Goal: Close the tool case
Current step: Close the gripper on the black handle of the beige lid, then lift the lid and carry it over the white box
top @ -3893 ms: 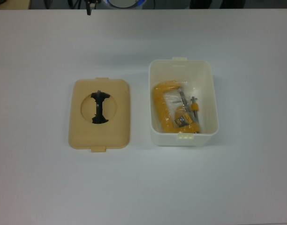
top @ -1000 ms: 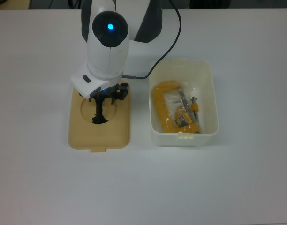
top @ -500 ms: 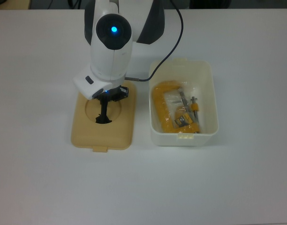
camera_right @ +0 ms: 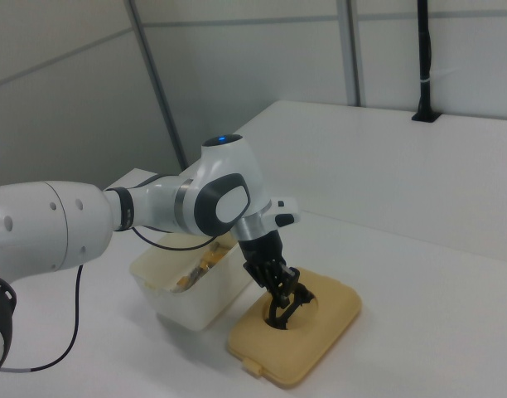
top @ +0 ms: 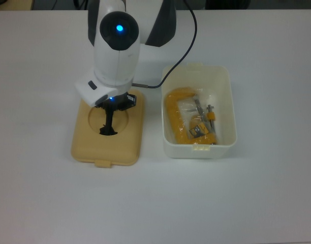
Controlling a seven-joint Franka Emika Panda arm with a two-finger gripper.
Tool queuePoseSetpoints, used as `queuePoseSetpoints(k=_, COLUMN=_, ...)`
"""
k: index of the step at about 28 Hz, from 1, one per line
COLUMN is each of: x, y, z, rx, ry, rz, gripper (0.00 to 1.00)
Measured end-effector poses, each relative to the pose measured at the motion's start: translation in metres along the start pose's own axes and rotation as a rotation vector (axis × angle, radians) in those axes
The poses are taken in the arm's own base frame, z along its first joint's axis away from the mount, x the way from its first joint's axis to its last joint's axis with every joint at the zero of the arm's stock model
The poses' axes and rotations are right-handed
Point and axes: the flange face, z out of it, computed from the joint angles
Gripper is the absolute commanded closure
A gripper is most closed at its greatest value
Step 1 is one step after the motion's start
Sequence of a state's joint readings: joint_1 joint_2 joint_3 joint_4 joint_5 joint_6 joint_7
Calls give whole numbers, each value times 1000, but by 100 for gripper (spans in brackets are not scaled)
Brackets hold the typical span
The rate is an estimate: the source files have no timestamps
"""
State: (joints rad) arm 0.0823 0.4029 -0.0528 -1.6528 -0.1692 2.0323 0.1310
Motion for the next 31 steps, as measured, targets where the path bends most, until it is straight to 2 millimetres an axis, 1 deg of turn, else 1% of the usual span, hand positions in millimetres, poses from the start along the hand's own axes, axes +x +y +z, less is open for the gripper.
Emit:
queuePoseSetpoints(k=7, x=3, y=29, z=-25, rx=2, ry=34, rz=44, gripper=100)
queuePoseSetpoints(k=10, x=1, y=38, z=-41, rx=1, ry=39, rz=55, gripper=100)
queuePoseSetpoints(k=14, x=-3, y=41, z=-64, rx=2, ry=53, rz=61, gripper=100)
queuePoseSetpoints(k=19, x=-9, y=42, z=-87, rx=7, ry=80, rz=62, gripper=100)
queuePoseSetpoints(k=28, x=-21, y=38, z=-119, rx=18, ry=75, rz=57, gripper=100)
queuePoseSetpoints(k=31, x=-22, y=38, z=-132, rx=36, ry=72, rz=65, gripper=100)
